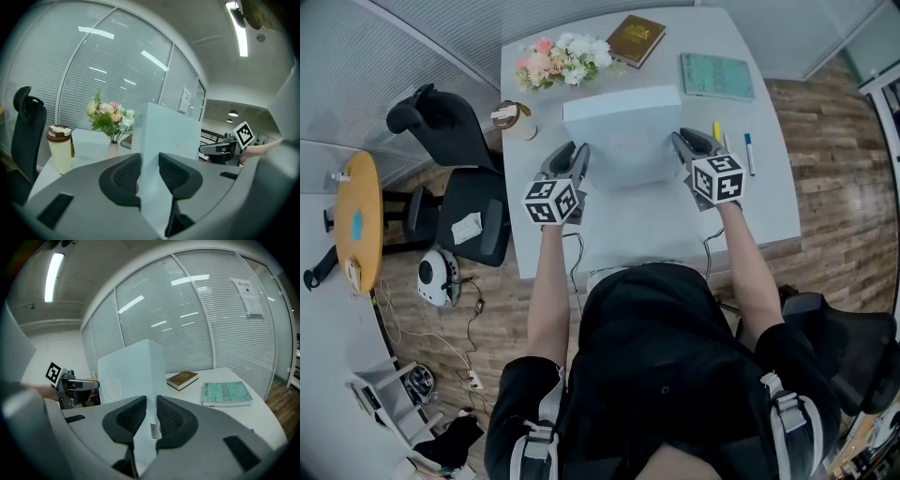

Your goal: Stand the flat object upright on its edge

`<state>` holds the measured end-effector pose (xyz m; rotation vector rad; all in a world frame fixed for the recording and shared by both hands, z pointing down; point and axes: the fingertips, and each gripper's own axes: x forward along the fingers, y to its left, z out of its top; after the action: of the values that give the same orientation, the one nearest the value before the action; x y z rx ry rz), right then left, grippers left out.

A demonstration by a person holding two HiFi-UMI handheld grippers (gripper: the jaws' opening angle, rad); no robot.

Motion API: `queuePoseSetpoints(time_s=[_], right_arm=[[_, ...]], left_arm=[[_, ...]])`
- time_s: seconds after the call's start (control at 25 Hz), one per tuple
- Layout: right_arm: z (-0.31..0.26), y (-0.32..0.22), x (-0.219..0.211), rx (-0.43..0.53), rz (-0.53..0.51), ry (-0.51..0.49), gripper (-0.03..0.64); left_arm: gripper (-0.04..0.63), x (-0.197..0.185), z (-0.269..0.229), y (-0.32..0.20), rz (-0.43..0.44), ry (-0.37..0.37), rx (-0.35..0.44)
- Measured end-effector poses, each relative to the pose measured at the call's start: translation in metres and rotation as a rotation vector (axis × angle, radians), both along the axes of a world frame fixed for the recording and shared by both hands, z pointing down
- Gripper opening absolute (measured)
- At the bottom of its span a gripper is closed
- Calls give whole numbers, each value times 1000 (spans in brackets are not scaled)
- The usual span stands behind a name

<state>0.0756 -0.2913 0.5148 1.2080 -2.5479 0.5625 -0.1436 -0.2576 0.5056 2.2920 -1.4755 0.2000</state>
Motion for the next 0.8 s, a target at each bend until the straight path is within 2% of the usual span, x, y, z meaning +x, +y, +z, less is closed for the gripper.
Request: queuePoseSetpoints(time_s=[0.8], right_arm=[[2,23,9,-9,-10,-42,77]], left_arm=[[137,6,0,20,10,25,24]])
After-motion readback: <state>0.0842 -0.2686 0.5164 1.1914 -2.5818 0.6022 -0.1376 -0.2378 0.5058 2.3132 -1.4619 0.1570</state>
